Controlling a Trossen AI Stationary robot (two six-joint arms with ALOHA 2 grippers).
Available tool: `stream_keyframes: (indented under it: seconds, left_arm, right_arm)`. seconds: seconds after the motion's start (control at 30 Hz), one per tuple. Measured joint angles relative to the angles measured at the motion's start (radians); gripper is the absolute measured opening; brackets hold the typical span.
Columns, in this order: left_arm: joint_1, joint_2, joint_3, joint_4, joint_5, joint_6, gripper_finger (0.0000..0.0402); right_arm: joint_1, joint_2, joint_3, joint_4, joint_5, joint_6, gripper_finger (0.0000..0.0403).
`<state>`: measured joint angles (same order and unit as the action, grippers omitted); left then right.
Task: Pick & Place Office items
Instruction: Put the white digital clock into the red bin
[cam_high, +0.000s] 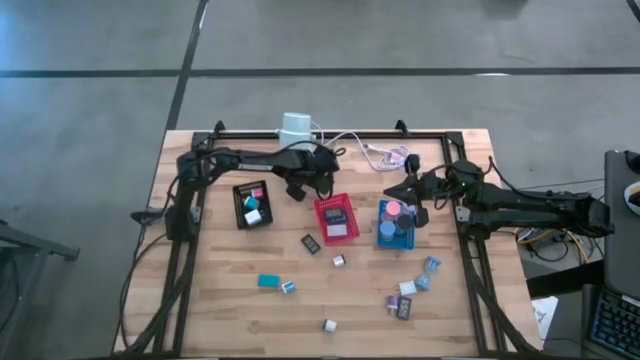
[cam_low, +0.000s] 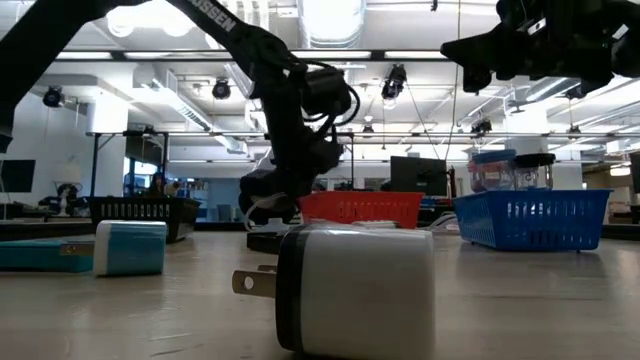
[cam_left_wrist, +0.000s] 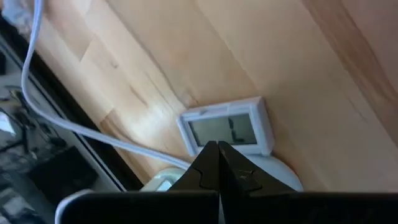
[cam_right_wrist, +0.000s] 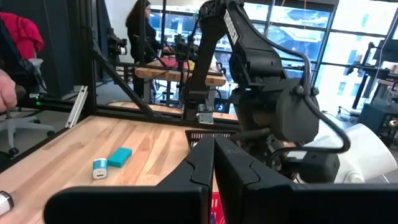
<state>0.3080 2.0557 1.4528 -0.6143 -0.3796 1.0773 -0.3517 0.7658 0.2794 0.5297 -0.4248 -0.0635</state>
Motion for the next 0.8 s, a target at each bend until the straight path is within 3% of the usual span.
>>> stream_keyframes:
  seconds: [0.3,0.8]
  left_arm:
    - [0.002,0.027,0.000,0.005,0.016,0.111,0.0000]
    - [0.012,0.040,0.001,-0.060,0.216,0.087,0.0000]
  right_arm:
    - [0.000,0.000,0.000,-0.001,0.000,-0.001,0.0008]
    - [0.000,0.001,0.000,-0.001,0.000,0.001,0.0008]
